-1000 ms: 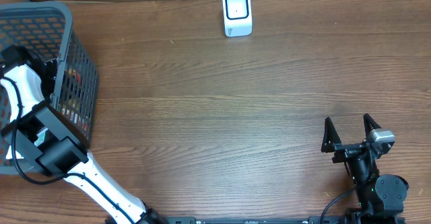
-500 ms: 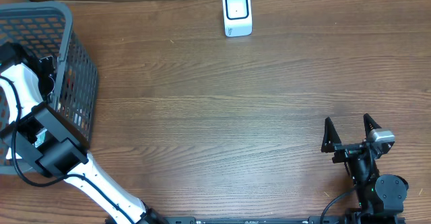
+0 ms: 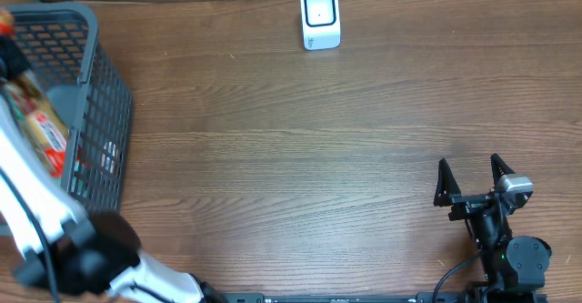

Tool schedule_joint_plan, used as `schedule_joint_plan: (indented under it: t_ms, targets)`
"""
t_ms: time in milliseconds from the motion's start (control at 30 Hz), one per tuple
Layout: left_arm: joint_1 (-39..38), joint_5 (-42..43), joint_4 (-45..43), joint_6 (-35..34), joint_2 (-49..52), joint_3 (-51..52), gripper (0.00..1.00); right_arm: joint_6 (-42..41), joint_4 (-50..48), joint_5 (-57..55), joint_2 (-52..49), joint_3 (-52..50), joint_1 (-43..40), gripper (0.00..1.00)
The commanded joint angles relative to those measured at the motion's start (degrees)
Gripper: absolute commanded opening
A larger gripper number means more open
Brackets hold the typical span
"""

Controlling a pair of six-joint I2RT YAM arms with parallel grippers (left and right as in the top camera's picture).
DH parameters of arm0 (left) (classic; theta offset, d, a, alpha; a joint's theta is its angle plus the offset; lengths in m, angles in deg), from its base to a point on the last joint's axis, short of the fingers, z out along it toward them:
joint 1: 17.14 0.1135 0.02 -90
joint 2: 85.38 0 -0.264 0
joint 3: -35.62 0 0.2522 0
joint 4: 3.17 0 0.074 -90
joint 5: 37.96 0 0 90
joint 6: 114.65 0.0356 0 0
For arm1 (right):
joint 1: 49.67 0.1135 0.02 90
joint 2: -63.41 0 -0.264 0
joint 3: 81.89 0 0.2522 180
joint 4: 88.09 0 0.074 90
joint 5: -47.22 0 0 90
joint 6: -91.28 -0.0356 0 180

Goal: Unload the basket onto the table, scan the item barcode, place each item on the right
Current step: 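Lift the spaghetti package out and place it on the table center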

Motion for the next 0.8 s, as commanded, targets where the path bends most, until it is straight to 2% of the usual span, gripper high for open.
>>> schedule_joint_plan:
  t_ms: [0,133,233,333,567,767]
  targets:
    - [-3.04,1.75,-1.09,-4.07,-10.49,-2.95,0.04,0.07,-0.17,-0.04,0.57,-0.61,0.31,1.00]
    - [-7.34,-4.61,-2.38,-3.61,-18.16,-2.95,0.04,0.07,-0.17,-0.02,0.57,-0.61,0.31,1.00]
    - [-10.80,-4.33,-1.99,-3.67,-21.88,-2.95,0.04,0.07,-0.17,-0.04,0.57,-0.61,0.31,1.00]
    - [-16.59,-1.36,2.97,-4.87,-23.17,-2.91,0.04,0.07,-0.17,-0.04,0.57,-0.61,0.31,1.00]
    - [-32.28,1.42,9.68,-10.60,-18.05,5.38,0.04,0.07,-0.17,-0.04,0.57,-0.61,0.31,1.00]
    - [-43.25,-2.58,5.22,-19.87,-9.35,20.26,0.04,0.07,-0.17,-0.04,0.57,-0.61,0.31,1.00]
